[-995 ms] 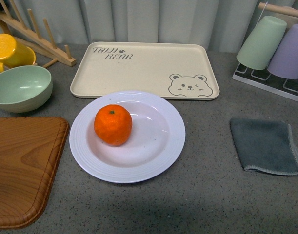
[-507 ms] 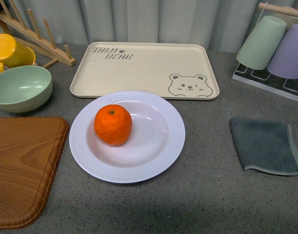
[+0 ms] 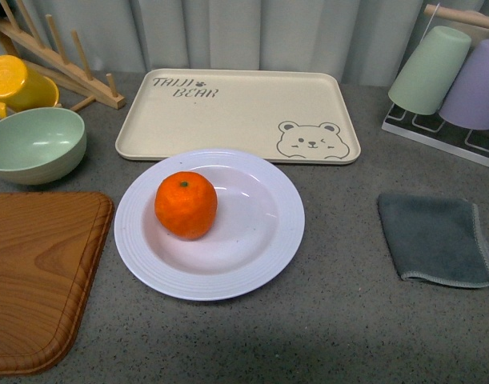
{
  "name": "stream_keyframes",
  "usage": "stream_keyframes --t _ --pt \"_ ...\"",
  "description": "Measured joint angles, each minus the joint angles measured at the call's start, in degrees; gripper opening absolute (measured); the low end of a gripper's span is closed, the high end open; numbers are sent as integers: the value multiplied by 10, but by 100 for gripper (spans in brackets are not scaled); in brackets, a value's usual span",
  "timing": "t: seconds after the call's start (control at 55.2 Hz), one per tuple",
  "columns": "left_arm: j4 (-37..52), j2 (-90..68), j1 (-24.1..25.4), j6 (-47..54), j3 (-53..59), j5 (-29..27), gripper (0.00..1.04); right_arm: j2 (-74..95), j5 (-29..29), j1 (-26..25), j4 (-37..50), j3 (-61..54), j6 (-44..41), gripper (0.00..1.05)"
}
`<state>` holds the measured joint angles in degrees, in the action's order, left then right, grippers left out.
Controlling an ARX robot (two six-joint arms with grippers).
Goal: Place orange and plate with both arms
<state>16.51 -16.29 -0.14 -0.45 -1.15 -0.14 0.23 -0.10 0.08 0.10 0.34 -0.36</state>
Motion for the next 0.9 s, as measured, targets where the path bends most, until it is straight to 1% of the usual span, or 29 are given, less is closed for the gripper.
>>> stream_keyframes --t 0.326,0.362,0.38,0.416,0.579,0.633,0.67,0.706,0.724,0.76,0.796,0.814,0.851,0.887,0.905 --pt "-61 61 0 0 0 0 4 0 0 0 0 0 0 95" --pt "-88 84 0 0 0 0 4 0 0 0 0 0 0 95" --pt "-123 108 0 0 0 0 4 0 0 0 0 0 0 95" --pt "-158 143 0 0 0 1 4 0 0 0 0 0 0 95" --pt "-164 160 0 0 0 1 4 0 0 0 0 0 0 95" --pt "-164 160 0 0 0 1 12 0 0 0 0 0 0 95" --pt "-165 160 0 0 0 1 19 9 -38 -9 6 0 -19 95" --pt "-165 160 0 0 0 1 24 27 -71 -15 24 0 -49 95" --pt "-165 160 0 0 0 1 29 46 -81 -15 42 0 -62 95" --pt "-165 160 0 0 0 2 35 96 -80 -9 85 1 -86 95" --pt "-165 160 0 0 0 2 40 142 -74 0 119 5 -93 95" --pt "-165 161 0 0 0 2 45 175 -69 6 141 9 -95 95" --pt "-165 160 0 0 0 2 50 227 -61 16 172 17 -96 95" --pt "-165 160 0 0 0 1 55 301 -64 27 209 34 -88 95" --pt "-165 161 0 0 0 1 59 319 -66 29 217 39 -84 95"
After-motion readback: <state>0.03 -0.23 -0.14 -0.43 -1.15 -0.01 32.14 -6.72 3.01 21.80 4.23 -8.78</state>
